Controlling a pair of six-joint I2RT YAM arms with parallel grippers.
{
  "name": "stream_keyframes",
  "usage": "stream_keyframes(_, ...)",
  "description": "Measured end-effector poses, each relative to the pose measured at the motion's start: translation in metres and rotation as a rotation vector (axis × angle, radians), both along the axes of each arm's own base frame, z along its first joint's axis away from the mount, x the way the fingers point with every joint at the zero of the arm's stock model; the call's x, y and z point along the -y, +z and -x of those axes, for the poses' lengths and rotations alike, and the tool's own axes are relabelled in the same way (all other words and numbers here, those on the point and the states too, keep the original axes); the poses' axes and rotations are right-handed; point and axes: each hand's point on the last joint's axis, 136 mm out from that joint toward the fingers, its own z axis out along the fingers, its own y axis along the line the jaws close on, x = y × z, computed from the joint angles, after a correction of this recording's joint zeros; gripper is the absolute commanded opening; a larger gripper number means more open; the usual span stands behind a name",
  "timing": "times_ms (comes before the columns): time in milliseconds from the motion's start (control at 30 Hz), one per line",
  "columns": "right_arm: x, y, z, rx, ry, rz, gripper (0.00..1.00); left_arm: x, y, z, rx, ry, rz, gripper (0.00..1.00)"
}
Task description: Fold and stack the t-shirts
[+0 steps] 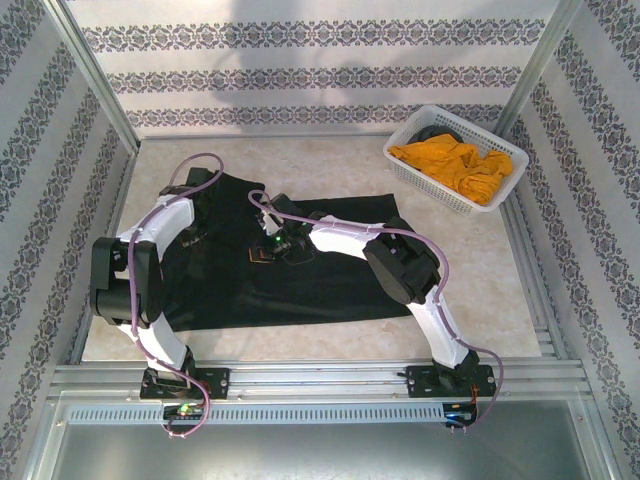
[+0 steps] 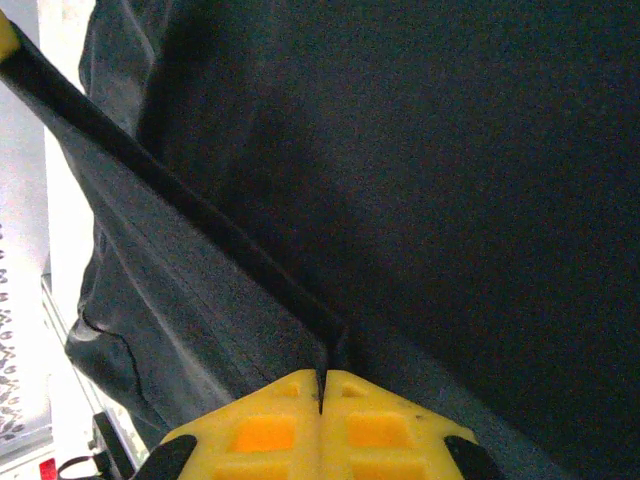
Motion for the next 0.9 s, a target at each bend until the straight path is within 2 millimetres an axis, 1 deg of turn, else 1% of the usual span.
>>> stream_keyframes(100, 0.001, 0.000, -0.002, 0.009, -0.009, 0.008, 0.00, 0.000, 0.006, -0.005, 0.015, -0.001, 0.000, 0.00)
stream_keyframes(167, 0.004, 0.001, -0.003, 0.022, -0.020, 0.013, 0.04, 0.000, 0.009, -0.007, 0.017, -0.003, -0.005, 0.00)
stream_keyframes(233, 0.006, 0.003, -0.004, 0.036, -0.030, 0.014, 0.07, -0.001, 0.010, -0.007, 0.014, -0.003, -0.010, 0.00)
stream_keyframes(333, 0.009, 0.009, -0.007, 0.060, -0.047, 0.006, 0.11, -0.002, 0.006, -0.007, -0.001, -0.006, -0.019, 0.00)
stream_keyframes(500, 0.017, 0.014, -0.017, 0.064, -0.102, -0.010, 0.25, -0.005, -0.002, -0.006, -0.028, -0.010, -0.030, 0.00)
stream_keyframes(600, 0.023, 0.014, -0.028, 0.057, -0.138, -0.022, 0.28, -0.007, -0.007, -0.007, -0.041, -0.008, -0.033, 0.00)
stream_keyframes(667, 0.028, 0.012, -0.033, 0.050, -0.161, -0.026, 0.28, -0.007, -0.010, -0.008, -0.050, -0.009, -0.034, 0.00)
stream_keyframes(700, 0.031, 0.009, -0.034, 0.046, -0.168, -0.023, 0.28, -0.007, -0.011, -0.009, -0.053, -0.010, -0.034, 0.03)
stream_keyframes(733, 0.034, 0.007, -0.035, 0.041, -0.175, -0.020, 0.28, -0.007, -0.012, -0.009, -0.055, -0.010, -0.035, 0.12)
stream_keyframes(800, 0.044, 0.000, -0.034, 0.030, -0.188, -0.004, 0.27, -0.007, -0.012, -0.011, -0.056, -0.011, -0.038, 0.38)
stream_keyframes(833, 0.049, -0.002, -0.031, 0.025, -0.193, 0.005, 0.26, -0.008, -0.012, -0.011, -0.057, -0.012, -0.042, 0.44)
stream_keyframes(900, 0.063, -0.004, -0.028, 0.018, -0.213, 0.026, 0.25, -0.010, -0.011, -0.011, -0.054, -0.009, -0.050, 0.46)
